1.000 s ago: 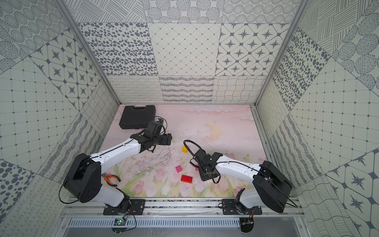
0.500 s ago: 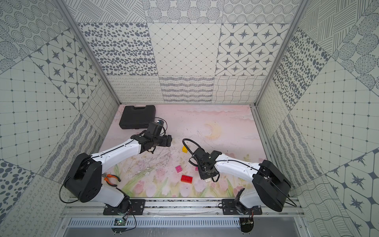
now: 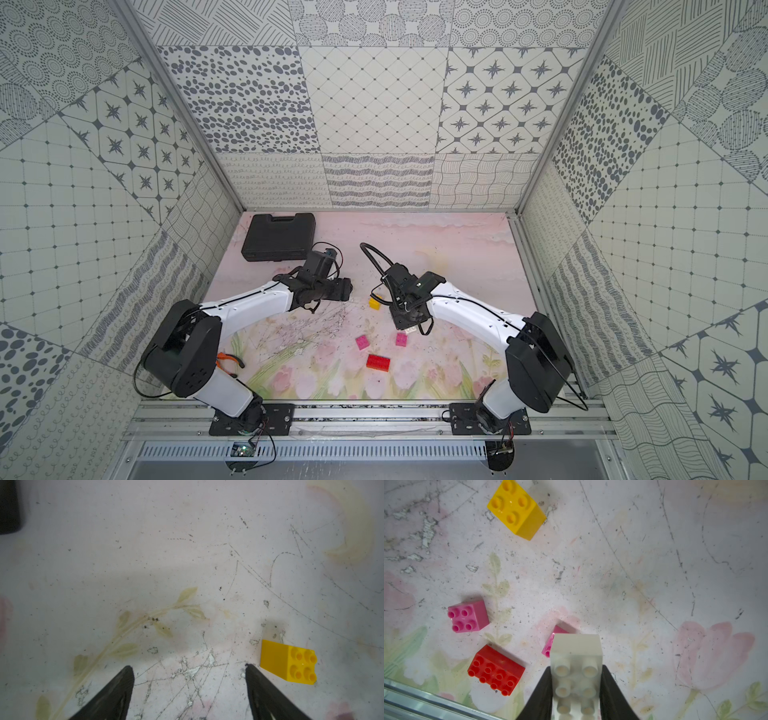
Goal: Assemble the letter f with lego
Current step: Pick up the lego brick from the center of the board, then adjust the lego brick at the center of the board.
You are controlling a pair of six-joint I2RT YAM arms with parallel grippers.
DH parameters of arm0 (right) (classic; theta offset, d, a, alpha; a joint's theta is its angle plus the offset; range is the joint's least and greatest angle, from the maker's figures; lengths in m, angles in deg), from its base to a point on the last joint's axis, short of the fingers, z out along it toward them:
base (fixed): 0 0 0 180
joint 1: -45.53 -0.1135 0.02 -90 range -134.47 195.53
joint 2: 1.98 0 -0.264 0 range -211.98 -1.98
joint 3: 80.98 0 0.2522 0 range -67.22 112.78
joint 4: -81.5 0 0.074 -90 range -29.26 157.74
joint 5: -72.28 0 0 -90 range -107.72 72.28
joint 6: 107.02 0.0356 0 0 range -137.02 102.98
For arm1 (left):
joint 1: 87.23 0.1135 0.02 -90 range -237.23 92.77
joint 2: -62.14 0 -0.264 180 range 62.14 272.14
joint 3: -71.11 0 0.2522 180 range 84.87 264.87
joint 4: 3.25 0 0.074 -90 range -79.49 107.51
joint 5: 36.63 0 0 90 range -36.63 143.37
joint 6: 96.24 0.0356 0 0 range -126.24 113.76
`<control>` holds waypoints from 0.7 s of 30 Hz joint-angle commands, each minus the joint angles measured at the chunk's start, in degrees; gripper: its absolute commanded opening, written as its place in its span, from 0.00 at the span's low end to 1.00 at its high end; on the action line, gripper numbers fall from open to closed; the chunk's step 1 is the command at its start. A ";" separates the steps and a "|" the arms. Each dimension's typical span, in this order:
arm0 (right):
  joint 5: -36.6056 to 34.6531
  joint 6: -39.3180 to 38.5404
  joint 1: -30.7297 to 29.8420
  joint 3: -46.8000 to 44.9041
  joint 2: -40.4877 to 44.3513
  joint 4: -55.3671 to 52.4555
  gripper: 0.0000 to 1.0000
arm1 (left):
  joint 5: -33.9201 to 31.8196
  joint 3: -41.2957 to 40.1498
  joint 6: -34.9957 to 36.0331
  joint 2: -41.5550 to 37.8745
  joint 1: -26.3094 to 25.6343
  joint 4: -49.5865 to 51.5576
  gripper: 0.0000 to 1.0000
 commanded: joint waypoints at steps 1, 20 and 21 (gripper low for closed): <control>1.66 -5.45 2.97 3.84 -3.42 0.61 0.29 | 5.17 2.23 -1.25 3.02 -0.24 -3.00 0.83; 6.88 -10.29 9.21 12.10 -12.03 3.37 0.30 | 11.87 13.03 3.90 13.62 -1.11 4.30 0.76; 7.03 -10.35 9.23 12.24 -12.20 3.54 0.30 | 12.04 12.88 3.97 13.60 -1.18 4.47 0.76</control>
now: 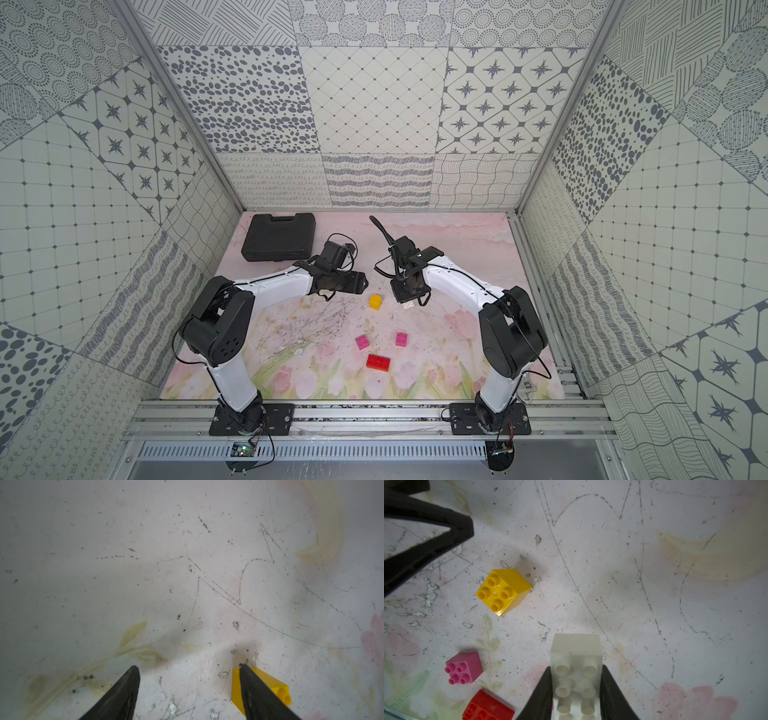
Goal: Assemble the letter f with lego
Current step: Adjust the lego brick at the center of the board.
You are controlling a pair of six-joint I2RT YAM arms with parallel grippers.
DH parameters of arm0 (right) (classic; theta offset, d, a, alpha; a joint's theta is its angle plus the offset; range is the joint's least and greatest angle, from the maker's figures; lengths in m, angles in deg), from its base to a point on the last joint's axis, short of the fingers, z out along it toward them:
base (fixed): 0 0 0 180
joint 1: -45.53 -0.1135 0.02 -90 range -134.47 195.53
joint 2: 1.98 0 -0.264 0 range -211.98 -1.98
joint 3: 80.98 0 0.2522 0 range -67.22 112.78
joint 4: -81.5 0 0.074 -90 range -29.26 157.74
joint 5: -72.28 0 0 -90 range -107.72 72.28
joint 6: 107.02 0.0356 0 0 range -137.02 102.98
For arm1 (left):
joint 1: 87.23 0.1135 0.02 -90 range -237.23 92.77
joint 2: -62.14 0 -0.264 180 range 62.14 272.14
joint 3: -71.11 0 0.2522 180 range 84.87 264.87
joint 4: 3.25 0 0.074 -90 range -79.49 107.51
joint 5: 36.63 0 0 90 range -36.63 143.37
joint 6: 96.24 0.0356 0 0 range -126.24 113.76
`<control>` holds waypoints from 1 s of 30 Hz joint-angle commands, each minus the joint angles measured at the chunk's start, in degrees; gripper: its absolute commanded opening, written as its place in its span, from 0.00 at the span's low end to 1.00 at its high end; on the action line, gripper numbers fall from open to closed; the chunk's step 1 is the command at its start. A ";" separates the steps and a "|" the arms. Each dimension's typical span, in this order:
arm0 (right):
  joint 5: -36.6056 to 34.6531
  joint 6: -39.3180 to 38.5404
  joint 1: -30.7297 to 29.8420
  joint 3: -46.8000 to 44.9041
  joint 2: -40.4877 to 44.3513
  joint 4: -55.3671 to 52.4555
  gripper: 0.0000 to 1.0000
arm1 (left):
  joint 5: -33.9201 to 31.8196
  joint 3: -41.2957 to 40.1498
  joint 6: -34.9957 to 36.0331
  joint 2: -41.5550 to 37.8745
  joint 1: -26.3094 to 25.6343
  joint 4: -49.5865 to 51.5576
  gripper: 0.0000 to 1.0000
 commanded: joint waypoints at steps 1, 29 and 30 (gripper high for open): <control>1.13 -1.09 0.31 1.71 -1.36 1.30 0.30 | 2.96 1.05 2.07 0.58 -0.66 3.85 0.75; 3.24 -0.33 0.93 0.35 -2.11 3.97 0.32 | 4.46 -0.29 2.51 0.61 -2.57 3.82 0.74; 3.37 -0.32 0.88 0.33 -2.20 4.09 0.32 | 4.55 -0.20 2.51 0.79 -2.52 3.86 0.74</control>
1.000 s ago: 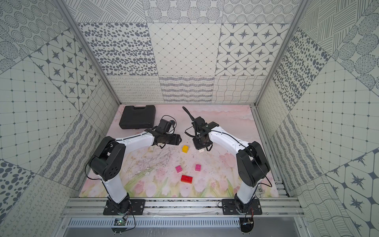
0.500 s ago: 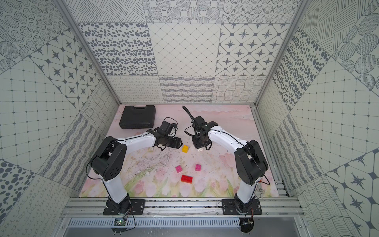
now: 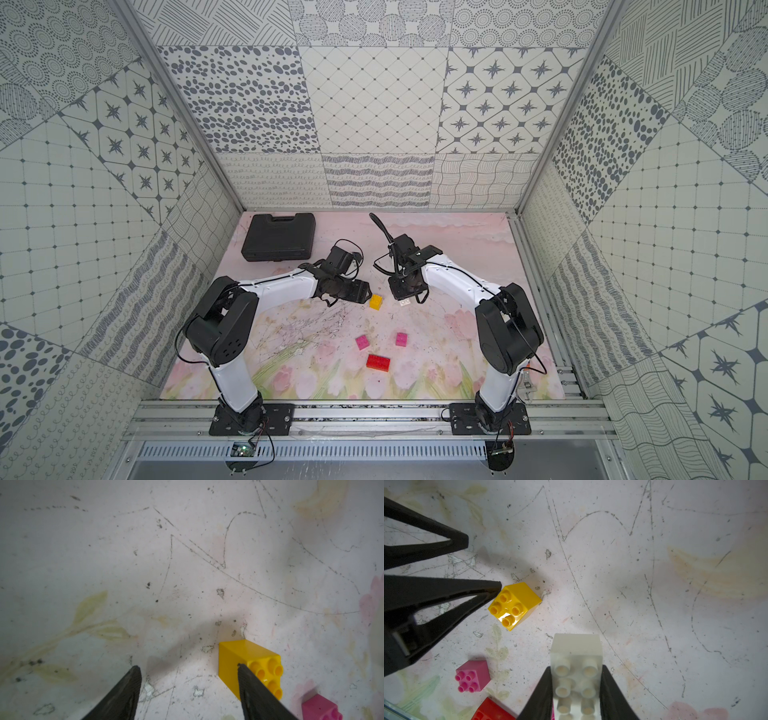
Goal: Assemble the letter f with lego
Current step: Adjust the lego brick at the center of the board.
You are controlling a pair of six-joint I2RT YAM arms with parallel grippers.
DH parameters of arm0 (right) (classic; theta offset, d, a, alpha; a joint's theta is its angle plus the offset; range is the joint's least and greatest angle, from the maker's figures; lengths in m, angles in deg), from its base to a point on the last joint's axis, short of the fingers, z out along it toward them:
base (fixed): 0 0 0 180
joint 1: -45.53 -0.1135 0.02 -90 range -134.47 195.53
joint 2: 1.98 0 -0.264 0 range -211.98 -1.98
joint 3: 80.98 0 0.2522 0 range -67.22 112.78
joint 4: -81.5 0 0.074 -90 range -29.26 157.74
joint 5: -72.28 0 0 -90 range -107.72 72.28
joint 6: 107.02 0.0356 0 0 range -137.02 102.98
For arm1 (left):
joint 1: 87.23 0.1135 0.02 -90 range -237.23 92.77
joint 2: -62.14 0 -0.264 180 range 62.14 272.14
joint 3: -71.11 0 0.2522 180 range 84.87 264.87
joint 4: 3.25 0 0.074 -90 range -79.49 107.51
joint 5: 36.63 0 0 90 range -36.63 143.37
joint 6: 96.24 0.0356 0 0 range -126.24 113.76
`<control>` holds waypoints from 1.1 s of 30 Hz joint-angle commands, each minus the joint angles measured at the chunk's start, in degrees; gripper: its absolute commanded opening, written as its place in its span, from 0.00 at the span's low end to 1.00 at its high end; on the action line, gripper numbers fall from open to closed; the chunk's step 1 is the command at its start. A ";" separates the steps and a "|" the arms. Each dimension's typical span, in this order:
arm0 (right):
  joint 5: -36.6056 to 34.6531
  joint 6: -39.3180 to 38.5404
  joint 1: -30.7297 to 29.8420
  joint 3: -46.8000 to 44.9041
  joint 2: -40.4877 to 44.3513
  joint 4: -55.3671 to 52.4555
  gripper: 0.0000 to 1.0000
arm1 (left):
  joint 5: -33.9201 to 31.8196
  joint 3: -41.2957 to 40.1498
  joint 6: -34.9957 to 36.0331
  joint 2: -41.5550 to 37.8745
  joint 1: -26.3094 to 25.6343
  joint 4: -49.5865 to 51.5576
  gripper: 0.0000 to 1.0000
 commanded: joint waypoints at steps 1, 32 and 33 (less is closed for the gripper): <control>1.01 0.07 0.23 -0.21 -0.68 1.58 0.32 | 1.77 0.46 1.59 0.59 -0.11 -0.33 0.74; 7.16 -2.03 0.26 -0.25 -0.89 2.76 0.34 | 0.70 3.10 3.12 1.71 0.24 -1.62 0.74; 7.53 -2.51 0.19 0.25 -1.12 2.29 0.34 | -0.59 2.58 2.70 0.83 0.70 -1.48 0.75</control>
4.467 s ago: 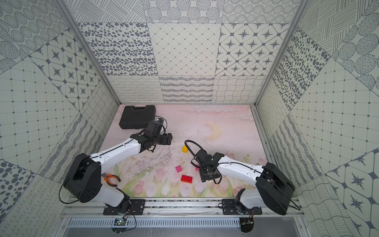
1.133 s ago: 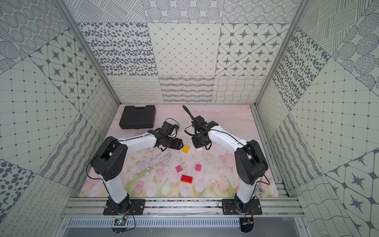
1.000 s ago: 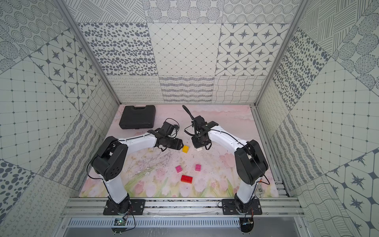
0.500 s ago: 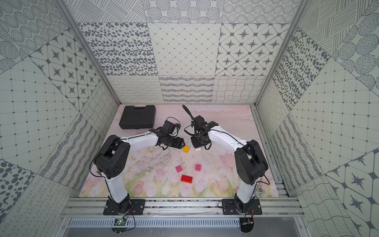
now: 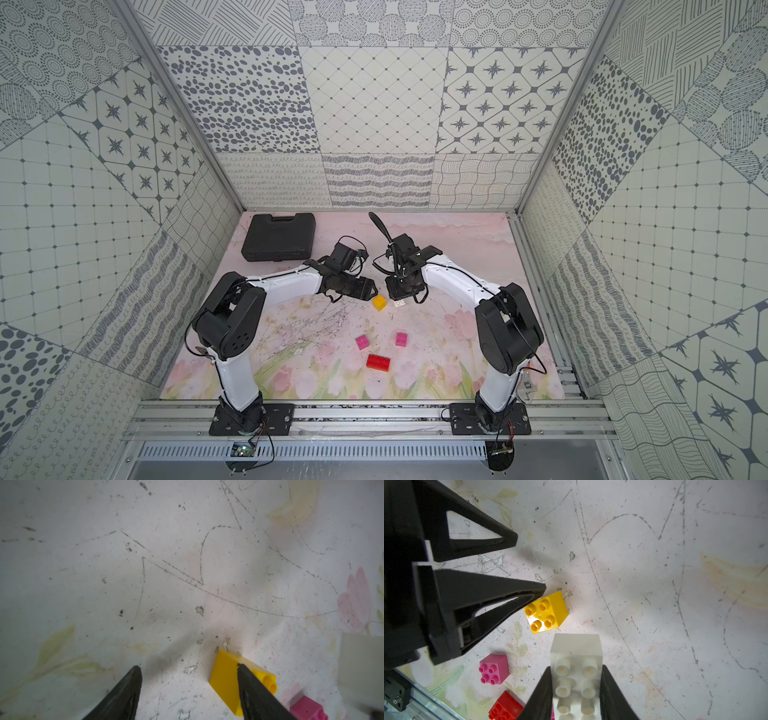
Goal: Assemble the letter f with lego
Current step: Adjust the lego brick at the center of the board, then assemble the lego brick with the lego brick.
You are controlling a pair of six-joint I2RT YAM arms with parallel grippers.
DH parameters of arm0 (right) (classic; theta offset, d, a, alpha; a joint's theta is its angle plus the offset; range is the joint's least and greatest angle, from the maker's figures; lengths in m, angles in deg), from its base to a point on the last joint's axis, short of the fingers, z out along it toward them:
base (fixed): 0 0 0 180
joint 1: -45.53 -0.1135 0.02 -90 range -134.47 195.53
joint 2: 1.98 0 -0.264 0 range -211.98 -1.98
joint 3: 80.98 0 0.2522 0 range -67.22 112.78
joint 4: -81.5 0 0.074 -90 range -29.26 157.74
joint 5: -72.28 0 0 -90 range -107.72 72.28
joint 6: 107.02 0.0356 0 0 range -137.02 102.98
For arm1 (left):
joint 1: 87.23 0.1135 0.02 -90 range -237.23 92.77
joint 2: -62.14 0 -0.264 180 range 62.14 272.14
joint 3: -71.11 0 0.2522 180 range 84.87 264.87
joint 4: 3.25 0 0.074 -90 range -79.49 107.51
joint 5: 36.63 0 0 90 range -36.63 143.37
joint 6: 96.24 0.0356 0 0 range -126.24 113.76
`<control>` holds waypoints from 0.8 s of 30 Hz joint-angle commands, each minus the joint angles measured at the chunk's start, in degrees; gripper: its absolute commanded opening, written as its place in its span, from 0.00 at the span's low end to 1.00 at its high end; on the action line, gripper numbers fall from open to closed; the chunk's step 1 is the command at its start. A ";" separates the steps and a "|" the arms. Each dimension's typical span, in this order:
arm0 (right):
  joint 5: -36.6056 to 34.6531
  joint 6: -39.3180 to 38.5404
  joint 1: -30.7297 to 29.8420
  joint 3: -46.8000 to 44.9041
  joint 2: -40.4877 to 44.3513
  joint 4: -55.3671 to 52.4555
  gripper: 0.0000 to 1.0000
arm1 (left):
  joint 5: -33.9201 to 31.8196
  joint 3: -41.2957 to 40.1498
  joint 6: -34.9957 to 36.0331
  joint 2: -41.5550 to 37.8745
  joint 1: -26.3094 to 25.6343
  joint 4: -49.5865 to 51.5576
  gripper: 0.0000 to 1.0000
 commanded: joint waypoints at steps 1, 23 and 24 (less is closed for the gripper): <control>2.11 -2.28 0.09 1.14 -1.44 0.14 0.34 | -5.06 -1.42 -0.21 -3.04 1.18 -0.53 0.76; -4.01 -12.26 -5.55 19.74 -12.87 -13.91 0.33 | -12.24 -9.99 -4.35 -15.36 5.12 0.82 0.78; -4.12 -12.64 -5.82 20.29 -13.44 -14.37 0.33 | -12.28 -10.29 -4.45 -15.44 5.22 0.63 0.78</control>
